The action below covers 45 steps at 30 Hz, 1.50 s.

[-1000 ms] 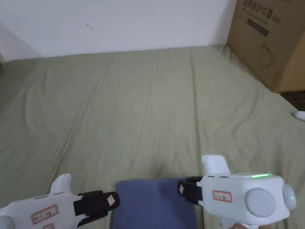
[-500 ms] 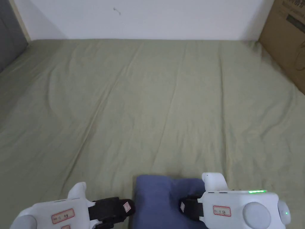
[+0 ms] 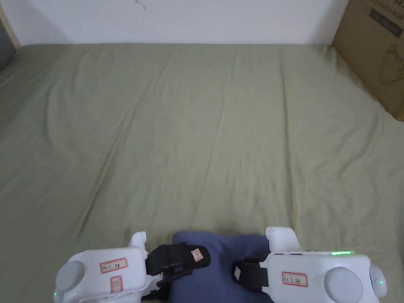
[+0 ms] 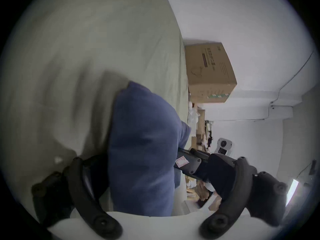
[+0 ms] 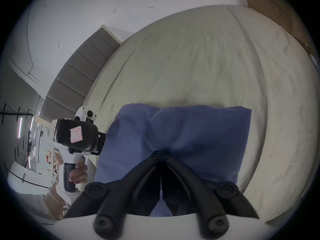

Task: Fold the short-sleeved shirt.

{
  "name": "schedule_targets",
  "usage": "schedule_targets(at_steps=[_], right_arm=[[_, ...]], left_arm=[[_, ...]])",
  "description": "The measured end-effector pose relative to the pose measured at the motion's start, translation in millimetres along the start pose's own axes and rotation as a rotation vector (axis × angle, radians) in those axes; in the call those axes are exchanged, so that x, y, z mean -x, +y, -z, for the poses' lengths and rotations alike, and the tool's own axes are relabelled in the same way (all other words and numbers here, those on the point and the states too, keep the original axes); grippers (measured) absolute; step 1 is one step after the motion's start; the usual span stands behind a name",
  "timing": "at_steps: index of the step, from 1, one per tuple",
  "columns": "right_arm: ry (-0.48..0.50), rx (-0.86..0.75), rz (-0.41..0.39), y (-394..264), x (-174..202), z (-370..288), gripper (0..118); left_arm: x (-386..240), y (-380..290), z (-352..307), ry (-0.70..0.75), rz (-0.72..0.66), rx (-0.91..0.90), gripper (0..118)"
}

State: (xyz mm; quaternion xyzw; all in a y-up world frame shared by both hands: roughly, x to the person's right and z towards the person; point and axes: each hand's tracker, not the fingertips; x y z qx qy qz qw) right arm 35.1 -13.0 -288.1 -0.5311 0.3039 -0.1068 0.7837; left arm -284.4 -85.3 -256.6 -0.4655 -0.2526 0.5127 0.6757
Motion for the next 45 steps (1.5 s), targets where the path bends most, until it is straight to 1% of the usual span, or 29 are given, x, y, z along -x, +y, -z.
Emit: schedule_targets(at_steps=[1,2,3,4,5,6,8,9,12,15,18,19,21,23,25,26,29,30,31,33,34,36,37,40,42,43,44,45], right_arm=[[-0.002,-0.001,0.001,0.2,0.7,-0.1,0],[-0.007,-0.001,0.000,0.5,2.0,-0.4,0],[-0.021,-0.003,-0.004,1.0,3.7,-1.6,0],[-0.027,-0.001,-0.007,2.2,4.6,-2.2,0],[-0.032,0.001,-0.010,3.4,5.7,-3.2,0],[-0.039,-0.002,-0.012,4.4,7.6,-5.1,0],[-0.045,-0.017,-0.019,6.9,10.9,-9.9,0],[-0.046,-0.022,-0.022,9.1,13.5,-11.9,0],[-0.052,-0.041,-0.042,14.6,21.0,-14.9,0],[-0.058,-0.046,-0.055,18.6,26.2,-12.9,0],[-0.051,-0.044,-0.056,20.8,29.3,-6.6,0],[-0.050,-0.040,-0.054,21.9,30.1,-3.4,0],[-0.055,-0.033,-0.057,23.2,33.3,3.9,0],[-0.054,-0.022,-0.062,25.8,36.0,11.5,0],[-0.055,-0.017,-0.064,27.9,40.5,18.0,0],[-0.054,-0.012,-0.067,29.0,42.0,20.7,0],[-0.059,0.005,-0.078,31.8,46.8,30.5,0],[-0.062,0.009,-0.079,32.2,47.8,33.5,0],[-0.063,0.013,-0.079,32.4,52.3,35.4,0],[-0.063,0.022,-0.076,32.4,54.9,39.4,0],[-0.063,0.027,-0.078,32.2,55.9,40.7,0],[-0.066,0.035,-0.085,31.5,59.6,40.7,0],[-0.066,0.038,-0.089,31.2,59.6,40.6,0],[-0.069,0.036,-0.085,30.6,58.9,38.7,0],[-0.065,0.030,-0.072,29.8,57.3,36.1,0],[-0.062,0.024,-0.070,28.9,56.1,32.7,0],[-0.058,0.018,-0.069,28.1,55.5,30.2,0],[-0.056,0.013,-0.066,26.9,55.0,27.1,0]], left_arm=[[-3.0,-0.2,2.5,0.023,0.015,0.006,96],[-2.3,0.4,3.2,0.078,0.043,0.009,69],[1.6,0.8,3.4,0.156,0.049,-0.009,30],[8.9,-0.3,4.6,0.118,0.026,-0.008,27],[14.1,0.1,2.8,0.034,-0.016,-0.003,27],[14.6,1.2,-1.9,0.015,-0.034,0.000,27],[9.0,1.4,-8.4,0.038,0.002,0.008,27],[5.9,5.0,-14.4,0.060,0.053,0.020,27],[3.2,15.9,-42.0,0.096,0.090,0.006,27],[-1.6,34.3,-89.5,0.192,0.151,-0.042,27],[-5.6,58.8,-150.6,0.299,0.194,-0.107,27],[-6.7,67.0,-171.8,0.362,0.200,-0.125,27],[-15.5,85.1,-209.8,0.563,0.247,-0.151,27],[-18.0,102.0,-242.3,0.728,0.289,-0.163,27],[-18.4,119.7,-271.8,0.905,0.278,-0.168,27],[-17.6,127.1,-282.1,0.985,0.306,-0.145,27],[-9.2,146.6,-306.5,1.325,0.365,-0.105,26],[-4.5,151.2,-313.5,1.421,0.364,-0.117,26],[1.7,155.9,-319.7,1.481,0.387,-0.101,26],[12.7,161.3,-330.8,1.503,0.385,-0.138,28],[15.7,163.4,-334.7,1.502,0.352,-0.141,45],[16.5,163.0,-336.5,1.575,0.329,-0.157,97],[15.7,159.9,-338.6,1.588,0.350,-0.185,114],[4.3,150.4,-339.1,1.558,0.392,-0.247,114],[-1.9,147.5,-335.7,1.546,0.360,-0.231,114],[-6.4,141.4,-331.9,1.491,0.338,-0.240,113],[-11.5,135.6,-328.0,1.408,0.324,-0.253,105],[-16.7,128.9,-324.9,1.333,0.308,-0.288,84]])
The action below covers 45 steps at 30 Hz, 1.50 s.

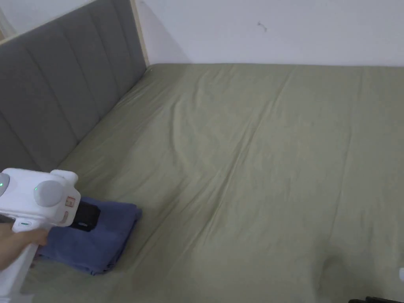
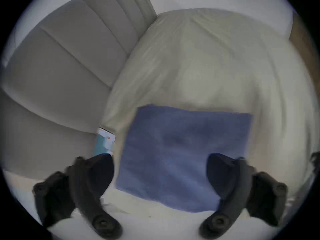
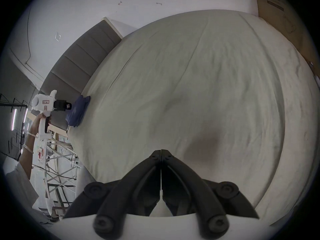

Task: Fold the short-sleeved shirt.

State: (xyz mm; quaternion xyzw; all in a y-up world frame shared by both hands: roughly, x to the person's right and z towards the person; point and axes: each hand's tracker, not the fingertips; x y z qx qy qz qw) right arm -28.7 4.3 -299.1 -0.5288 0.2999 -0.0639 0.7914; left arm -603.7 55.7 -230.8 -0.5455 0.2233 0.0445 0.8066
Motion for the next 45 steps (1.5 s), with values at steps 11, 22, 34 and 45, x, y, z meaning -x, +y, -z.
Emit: schedule_targets(at_steps=[11,22,34,45], right_arm=[[0.013,-0.080,0.047,-18.0,-23.1,-42.1,0],[-0.014,-0.207,0.089,-48.4,-59.8,-87.6,0],[-0.384,-0.807,-0.195,-17.2,14.7,-196.9,0],[-0.430,-1.003,-0.276,-3.2,47.0,-227.0,0]], left_arm=[[-146.9,-69.8,-104.3,-0.357,-0.015,-0.261,0],[-265.0,-126.2,-156.1,-0.310,0.125,-0.395,0],[-312.9,-130.8,-265.8,-0.223,0.058,-0.850,0],[-331.4,-137.5,-301.6,-0.241,0.004,-1.000,0]])
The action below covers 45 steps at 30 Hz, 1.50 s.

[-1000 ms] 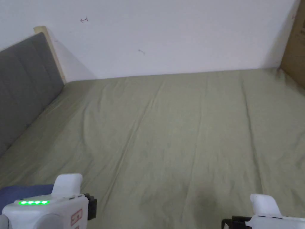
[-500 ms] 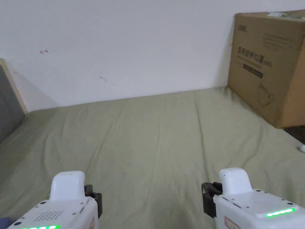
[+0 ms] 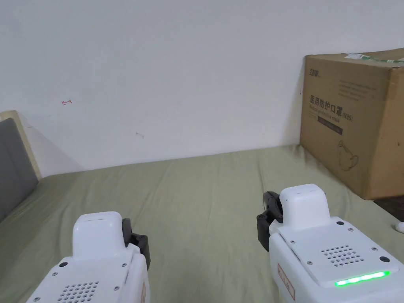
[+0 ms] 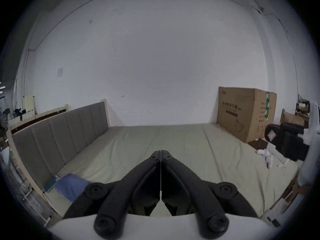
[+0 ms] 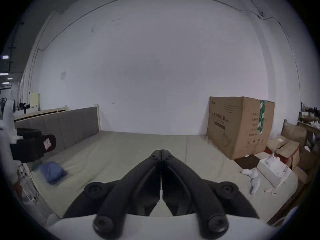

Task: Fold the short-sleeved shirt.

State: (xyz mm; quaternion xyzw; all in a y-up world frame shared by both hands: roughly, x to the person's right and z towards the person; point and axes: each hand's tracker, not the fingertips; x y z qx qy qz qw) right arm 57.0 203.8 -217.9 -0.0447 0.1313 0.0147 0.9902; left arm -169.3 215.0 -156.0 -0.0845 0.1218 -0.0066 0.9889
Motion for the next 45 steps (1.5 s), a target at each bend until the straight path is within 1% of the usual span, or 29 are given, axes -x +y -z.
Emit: schedule_targets(at_steps=[2,4,9,10,11,12,13,14,15,16,17,18,20,24,27,30,35,37,38,40,45], right_arm=[[-0.008,-0.005,-0.015,1.0,0.3,0.6,0],[0.005,-0.005,-0.010,1.6,0.2,0.8,0],[-0.007,-0.012,-0.009,2.5,2.1,0.0,0],[-0.009,-0.014,-0.009,3.0,2.4,0.5,1],[-0.012,-0.014,-0.007,3.8,2.5,1.4,2],[-0.014,-0.013,-0.005,4.4,2.2,2.1,9],[-0.019,-0.015,-0.003,4.8,2.1,0.6,28],[-0.023,-0.017,-0.001,5.3,2.0,0.7,51],[-0.028,-0.017,0.001,5.9,1.6,1.8,78],[-0.029,-0.016,0.005,6.2,1.2,2.9,103],[-0.030,-0.017,0.010,6.1,0.6,2.6,112],[-0.027,-0.020,0.014,6.1,0.6,2.6,114],[-0.036,-0.036,0.012,6.7,1.9,2.5,114],[-0.052,-0.040,-0.003,7.7,1.6,2.1,114],[-0.056,-0.046,0.007,7.6,-1.8,-0.6,114],[-0.059,-0.042,0.016,7.0,-5.0,-2.2,114],[-0.064,-0.041,0.012,5.2,-7.6,-3.8,114],[-0.063,-0.042,0.008,5.0,-7.9,-4.6,114],[-0.067,-0.043,0.003,4.9,-7.9,-5.0,114],[-0.073,-0.044,-0.006,4.3,-9.9,-5.8,114],[-0.075,-0.033,0.010,2.4,-15.6,-3.9,114]], left_arm=[[-1.9,2.7,-2.2,-0.005,0.005,-0.023,0],[-3.7,4.7,-0.7,-0.002,0.011,-0.028,0],[-6.5,6.3,-1.1,-0.023,0.005,-0.044,1],[-7.5,6.3,-1.5,-0.021,0.006,-0.051,4],[-7.7,6.5,-0.6,-0.020,0.008,-0.055,9],[-8.2,7.0,-0.4,-0.021,0.010,-0.057,19],[-8.3,7.2,-0.2,-0.028,0.015,-0.061,44],[-8.5,7.3,0.1,-0.040,0.017,-0.063,69],[-8.4,8.0,1.3,-0.047,0.018,-0.058,87],[-8.2,8.5,2.1,-0.061,0.019,-0.051,100],[-7.9,8.4,1.7,-0.074,0.010,-0.054,103],[-7.7,8.7,1.0,-0.076,0.004,-0.058,105],[-9.5,9.8,1.3,-0.093,0.006,-0.052,108],[-7.8,10.8,2.5,-0.143,-0.033,-0.025,108],[-7.3,12.3,2.3,-0.135,-0.032,-0.016,108],[-5.1,13.1,-0.5,-0.121,-0.030,-0.056,108],[-0.5,18.4,1.4,-0.161,-0.061,-0.041,108],[-2.7,19.8,2.9,-0.129,-0.062,-0.020,108],[-3.6,19.3,2.8,-0.083,-0.048,-0.014,108],[-6.1,15.0,0.6,-0.031,-0.038,-0.058,108],[-4.4,14.3,2.8,-0.057,-0.044,-0.043,108]])
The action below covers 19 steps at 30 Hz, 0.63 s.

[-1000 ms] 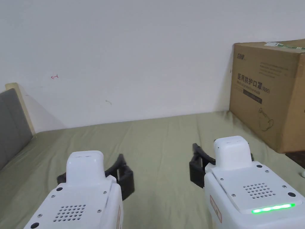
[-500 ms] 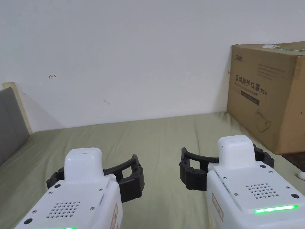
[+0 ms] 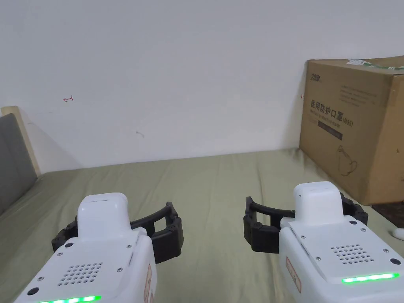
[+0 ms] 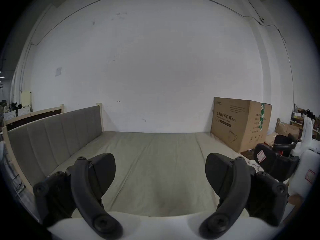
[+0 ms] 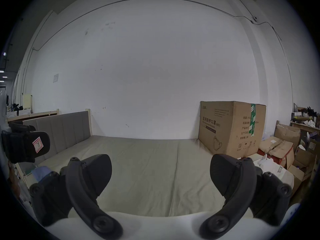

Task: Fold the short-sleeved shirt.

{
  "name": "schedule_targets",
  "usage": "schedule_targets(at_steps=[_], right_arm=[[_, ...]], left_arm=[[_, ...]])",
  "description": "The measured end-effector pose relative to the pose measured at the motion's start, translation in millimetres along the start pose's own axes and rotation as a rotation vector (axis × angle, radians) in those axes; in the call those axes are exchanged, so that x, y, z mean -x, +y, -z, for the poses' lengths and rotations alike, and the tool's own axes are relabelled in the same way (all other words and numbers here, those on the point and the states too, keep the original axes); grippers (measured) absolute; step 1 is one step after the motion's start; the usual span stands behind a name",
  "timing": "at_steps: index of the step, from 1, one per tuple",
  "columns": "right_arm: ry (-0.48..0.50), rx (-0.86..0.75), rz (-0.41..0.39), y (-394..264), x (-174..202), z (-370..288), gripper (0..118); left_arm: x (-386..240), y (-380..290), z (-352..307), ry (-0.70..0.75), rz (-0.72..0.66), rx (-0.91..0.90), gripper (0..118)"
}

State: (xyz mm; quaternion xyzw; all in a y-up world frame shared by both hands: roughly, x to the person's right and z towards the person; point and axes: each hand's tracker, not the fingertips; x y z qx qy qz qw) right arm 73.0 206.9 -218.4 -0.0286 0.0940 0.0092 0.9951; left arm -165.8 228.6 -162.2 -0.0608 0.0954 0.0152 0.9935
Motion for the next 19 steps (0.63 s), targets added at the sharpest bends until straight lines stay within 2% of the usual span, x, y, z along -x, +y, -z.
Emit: schedule_targets(at_steps=[13,19], right_arm=[[0.002,0.028,-0.023,-4.6,-1.2,2.1,114],[-0.003,0.015,-0.013,-3.2,-3.1,-0.2,114]], left_arm=[[-0.3,-1.6,1.6,-0.017,0.061,-0.031,108],[3.2,0.3,1.5,-0.029,0.023,-0.004,108]])
